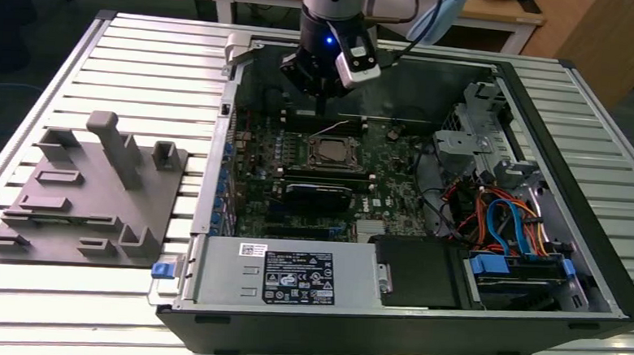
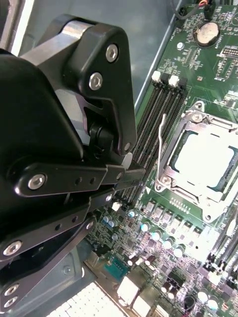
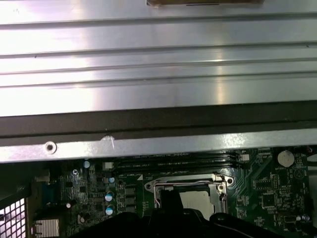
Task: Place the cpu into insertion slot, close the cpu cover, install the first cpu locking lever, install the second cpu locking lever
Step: 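Install the first cpu locking lever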
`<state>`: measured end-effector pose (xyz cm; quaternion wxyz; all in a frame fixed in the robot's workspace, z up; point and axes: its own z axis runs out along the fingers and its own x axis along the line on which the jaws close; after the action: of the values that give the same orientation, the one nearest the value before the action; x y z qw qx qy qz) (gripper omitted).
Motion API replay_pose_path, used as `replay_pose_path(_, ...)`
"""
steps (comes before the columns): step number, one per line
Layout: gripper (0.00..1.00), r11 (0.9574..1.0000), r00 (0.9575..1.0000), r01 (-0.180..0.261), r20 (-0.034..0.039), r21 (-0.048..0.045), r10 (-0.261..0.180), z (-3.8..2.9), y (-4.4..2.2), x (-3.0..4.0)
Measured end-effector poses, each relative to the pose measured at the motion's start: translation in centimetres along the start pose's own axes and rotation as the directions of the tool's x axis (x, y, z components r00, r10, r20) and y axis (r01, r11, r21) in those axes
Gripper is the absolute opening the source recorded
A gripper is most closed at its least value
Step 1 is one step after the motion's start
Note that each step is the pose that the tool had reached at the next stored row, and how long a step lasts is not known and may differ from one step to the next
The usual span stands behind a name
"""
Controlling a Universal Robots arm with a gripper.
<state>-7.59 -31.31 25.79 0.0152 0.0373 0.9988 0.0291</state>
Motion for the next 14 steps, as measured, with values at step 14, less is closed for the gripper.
replay_pose_path(14,0.10,1.0000,1.0000,0.000,0.0000,-0.0005,0.000,0.21,-0.36,-0.49)
